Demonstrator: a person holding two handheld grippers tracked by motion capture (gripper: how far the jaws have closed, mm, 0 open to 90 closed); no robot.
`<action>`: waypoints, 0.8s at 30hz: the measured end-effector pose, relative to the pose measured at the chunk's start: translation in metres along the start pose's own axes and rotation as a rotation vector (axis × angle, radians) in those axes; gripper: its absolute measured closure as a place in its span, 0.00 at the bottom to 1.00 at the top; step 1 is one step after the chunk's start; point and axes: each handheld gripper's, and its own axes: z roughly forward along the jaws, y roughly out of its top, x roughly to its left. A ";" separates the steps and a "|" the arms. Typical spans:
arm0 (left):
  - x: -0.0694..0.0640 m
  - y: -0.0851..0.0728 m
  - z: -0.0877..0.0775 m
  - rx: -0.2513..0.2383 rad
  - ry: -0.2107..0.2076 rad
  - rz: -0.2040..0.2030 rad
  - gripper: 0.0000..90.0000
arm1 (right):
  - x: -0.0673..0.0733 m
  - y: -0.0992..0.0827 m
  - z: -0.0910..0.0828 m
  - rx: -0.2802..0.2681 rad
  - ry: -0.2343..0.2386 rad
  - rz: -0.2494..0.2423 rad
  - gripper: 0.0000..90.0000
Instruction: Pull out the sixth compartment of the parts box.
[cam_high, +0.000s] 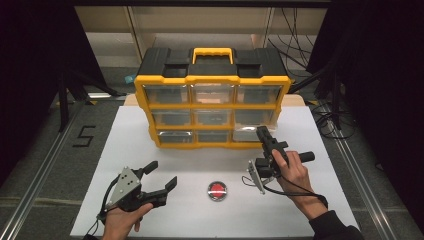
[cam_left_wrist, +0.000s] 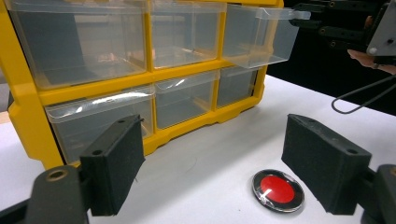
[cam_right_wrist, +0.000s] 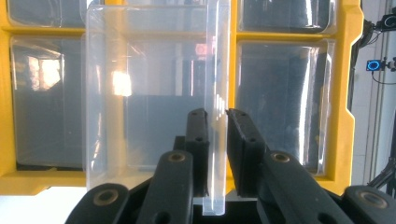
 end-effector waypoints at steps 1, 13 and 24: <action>0.000 0.000 0.000 0.000 0.000 0.000 0.22 | 0.000 0.000 -0.001 -0.001 -0.002 -0.003 0.88; 0.000 0.000 0.000 -0.002 -0.001 0.000 0.23 | 0.000 0.000 -0.011 -0.012 0.003 0.008 0.88; 0.000 0.000 0.000 -0.003 -0.002 -0.002 0.23 | 0.000 -0.001 -0.018 -0.018 -0.004 -0.003 0.88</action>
